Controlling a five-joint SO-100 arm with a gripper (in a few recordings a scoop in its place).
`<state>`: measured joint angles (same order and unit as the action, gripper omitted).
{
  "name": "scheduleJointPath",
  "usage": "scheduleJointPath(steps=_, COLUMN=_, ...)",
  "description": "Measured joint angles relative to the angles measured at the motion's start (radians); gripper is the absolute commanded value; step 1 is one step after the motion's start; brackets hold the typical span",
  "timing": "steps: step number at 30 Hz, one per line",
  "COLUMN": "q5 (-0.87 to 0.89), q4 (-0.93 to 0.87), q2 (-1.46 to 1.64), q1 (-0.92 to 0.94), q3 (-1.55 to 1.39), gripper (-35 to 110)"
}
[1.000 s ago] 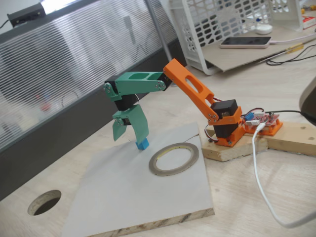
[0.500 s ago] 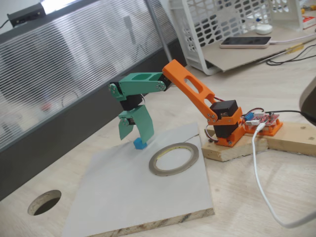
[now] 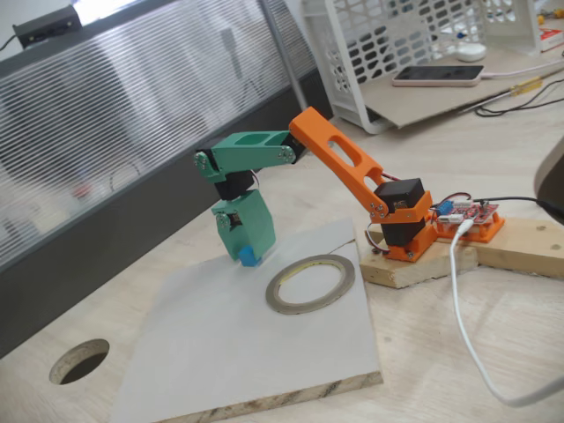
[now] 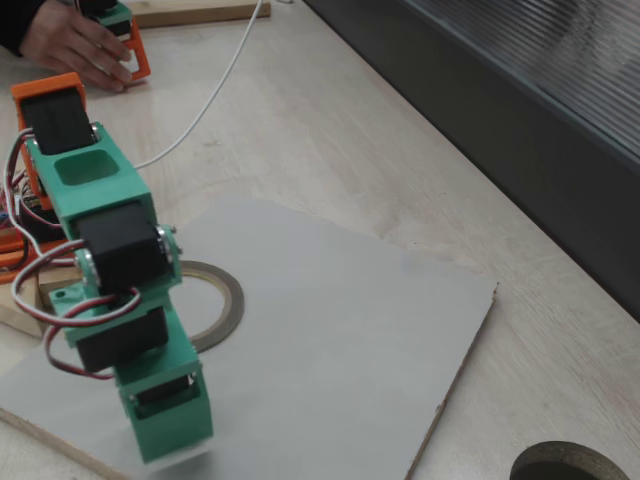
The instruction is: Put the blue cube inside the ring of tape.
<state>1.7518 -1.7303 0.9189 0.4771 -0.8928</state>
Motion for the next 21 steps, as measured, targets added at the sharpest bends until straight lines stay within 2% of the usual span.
scheduleJointPath(steps=21, q5=0.005, q4=0.000, q2=0.000, q1=0.006, q3=0.000, gripper=35)
